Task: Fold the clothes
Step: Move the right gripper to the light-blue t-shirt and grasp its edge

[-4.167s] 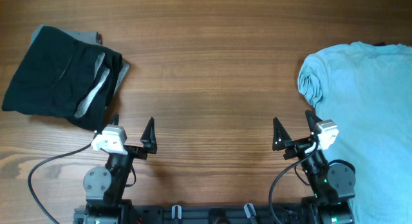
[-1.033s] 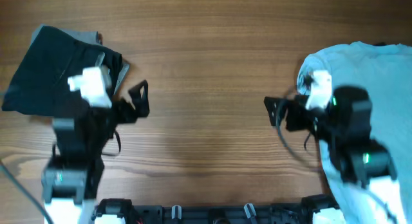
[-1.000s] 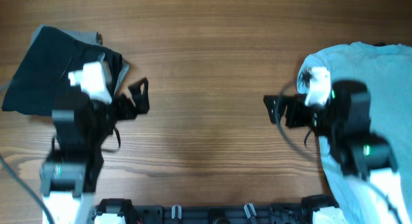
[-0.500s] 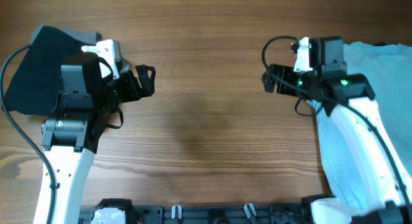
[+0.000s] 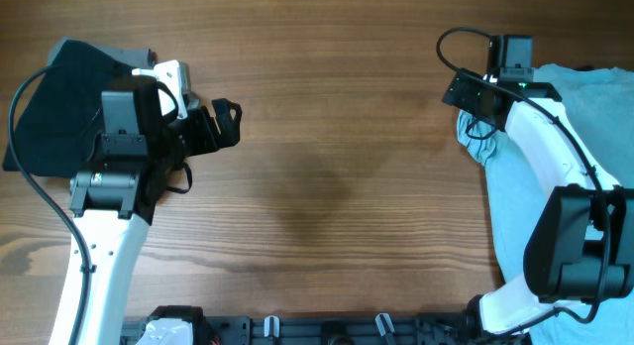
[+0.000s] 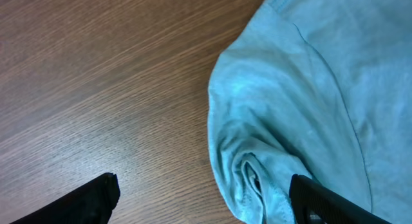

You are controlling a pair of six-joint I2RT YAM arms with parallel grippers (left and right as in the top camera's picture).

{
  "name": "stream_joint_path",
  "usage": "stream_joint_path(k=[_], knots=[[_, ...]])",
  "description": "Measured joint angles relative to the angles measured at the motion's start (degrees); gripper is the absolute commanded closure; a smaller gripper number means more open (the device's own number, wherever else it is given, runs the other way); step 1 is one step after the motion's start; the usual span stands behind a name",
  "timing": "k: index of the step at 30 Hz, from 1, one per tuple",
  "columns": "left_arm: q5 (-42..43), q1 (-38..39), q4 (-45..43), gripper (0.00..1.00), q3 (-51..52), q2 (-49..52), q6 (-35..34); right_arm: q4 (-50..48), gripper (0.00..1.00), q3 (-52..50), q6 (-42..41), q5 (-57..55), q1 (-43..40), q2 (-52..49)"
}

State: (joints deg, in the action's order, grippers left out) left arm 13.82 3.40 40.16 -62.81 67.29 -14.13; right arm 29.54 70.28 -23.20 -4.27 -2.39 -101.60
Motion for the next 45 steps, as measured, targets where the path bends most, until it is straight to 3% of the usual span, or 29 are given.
stream_joint_path(k=[2,6,7,8,15,19,27,37,45], knots=[[0.00,0.00,0.00,0.00,0.00,0.02,0.00,0.48,0.12,0.04,1.64,1.99,0.09,0.02],[0.24,0.00,0.63,0.11,0.00,-0.02,-0.11,3.80,0.12,0.04,3.69,7.65,0.20,1.53],[0.26,0.00,0.68,0.10,0.00,-0.09,-0.13,4.48,0.12,0.04,4.26,8.76,0.39,2.99],[0.24,0.09,0.61,0.02,0.00,-0.35,0.04,4.72,0.11,0.04,4.50,9.16,0.57,4.11],[-6.47,3.39,-0.11,0.00,-0.11,-9.97,0.55,3.13,0.09,0.72,6.82,12.13,5.79,31.58],[-8.94,3.69,0.26,0.00,-0.37,-12.55,0.55,4.24,0.09,1.46,7.06,12.41,6.12,38.21],[-6.49,3.69,1.03,0.00,-0.37,-11.78,0.70,10.12,0.08,1.33,7.06,12.39,6.12,35.60],[-4.09,3.69,1.62,0.04,-0.37,-10.56,0.81,13.05,0.10,1.33,7.02,12.37,6.12,24.20],[-3.48,3.69,2.40,0.02,-0.37,-8.26,0.94,8.59,0.12,1.33,3.72,3.72,6.12,13.53]])
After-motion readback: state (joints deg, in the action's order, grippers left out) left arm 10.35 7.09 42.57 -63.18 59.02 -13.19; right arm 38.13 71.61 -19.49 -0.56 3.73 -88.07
